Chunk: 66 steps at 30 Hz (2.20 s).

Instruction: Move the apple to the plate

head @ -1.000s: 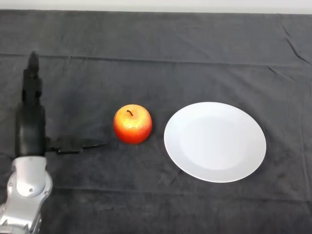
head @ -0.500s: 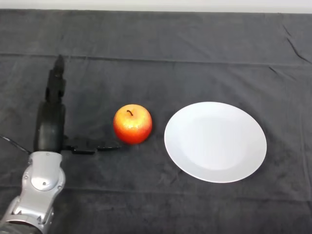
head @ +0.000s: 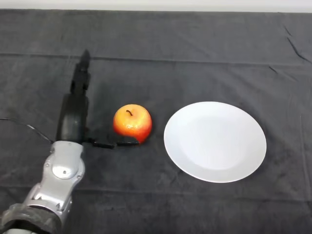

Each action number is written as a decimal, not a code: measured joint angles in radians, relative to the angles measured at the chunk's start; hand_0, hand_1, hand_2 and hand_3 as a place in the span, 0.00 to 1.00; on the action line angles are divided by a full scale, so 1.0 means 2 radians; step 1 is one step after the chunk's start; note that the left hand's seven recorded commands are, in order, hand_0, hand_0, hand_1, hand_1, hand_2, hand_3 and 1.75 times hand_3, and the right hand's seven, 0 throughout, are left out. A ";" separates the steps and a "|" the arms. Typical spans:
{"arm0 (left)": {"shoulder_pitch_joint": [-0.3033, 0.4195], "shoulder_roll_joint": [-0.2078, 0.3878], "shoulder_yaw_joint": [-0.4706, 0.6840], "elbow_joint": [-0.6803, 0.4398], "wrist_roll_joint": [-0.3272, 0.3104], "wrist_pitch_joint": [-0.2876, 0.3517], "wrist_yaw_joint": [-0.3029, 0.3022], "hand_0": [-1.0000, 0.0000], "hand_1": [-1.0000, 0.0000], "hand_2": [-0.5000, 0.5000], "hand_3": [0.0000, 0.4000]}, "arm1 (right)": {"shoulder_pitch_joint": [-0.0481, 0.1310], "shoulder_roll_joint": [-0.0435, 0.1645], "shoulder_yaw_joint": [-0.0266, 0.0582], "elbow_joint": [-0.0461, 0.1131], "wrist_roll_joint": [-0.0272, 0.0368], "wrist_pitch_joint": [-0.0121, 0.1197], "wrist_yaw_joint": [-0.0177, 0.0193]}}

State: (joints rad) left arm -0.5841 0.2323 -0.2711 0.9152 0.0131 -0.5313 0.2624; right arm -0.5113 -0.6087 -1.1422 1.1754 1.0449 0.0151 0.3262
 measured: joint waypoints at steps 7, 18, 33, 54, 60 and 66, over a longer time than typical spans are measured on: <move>-0.011 -0.003 -0.020 0.035 -0.004 -0.015 -0.006 1.00 1.00 0.50 0.00 | 0.000 0.000 0.0000 0.000 0.0000 0.000 0.0000; -0.014 -0.005 -0.037 0.070 -0.005 -0.024 -0.019 0.56 1.00 0.28 0.44 | 0.000 0.000 0.0000 0.000 0.0000 0.000 0.0000; -0.039 -0.005 -0.037 0.094 -0.005 -0.018 -0.022 0.00 0.00 0.50 1.00 | 0.000 0.000 -0.0001 0.000 0.0000 0.000 0.0000; -0.055 -0.007 -0.063 0.011 0.021 0.009 0.010 0.00 0.00 0.50 1.00 | 0.000 0.000 -0.0002 0.000 0.0000 0.000 0.0000; -0.055 -0.011 -0.090 -0.027 0.026 0.025 0.011 0.00 0.00 0.50 1.00 | 0.000 0.000 -0.0002 0.000 0.0000 0.000 0.0000; -0.055 -0.015 -0.117 -0.058 0.026 0.034 0.012 0.00 0.00 0.50 1.00 | 0.000 0.000 -0.0002 0.000 0.0000 0.000 0.0000</move>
State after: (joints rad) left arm -0.6940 0.2017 -0.5055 0.8001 0.0657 -0.4635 0.2862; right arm -0.5113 -0.6087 -1.1425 1.1755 1.0449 0.0150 0.3262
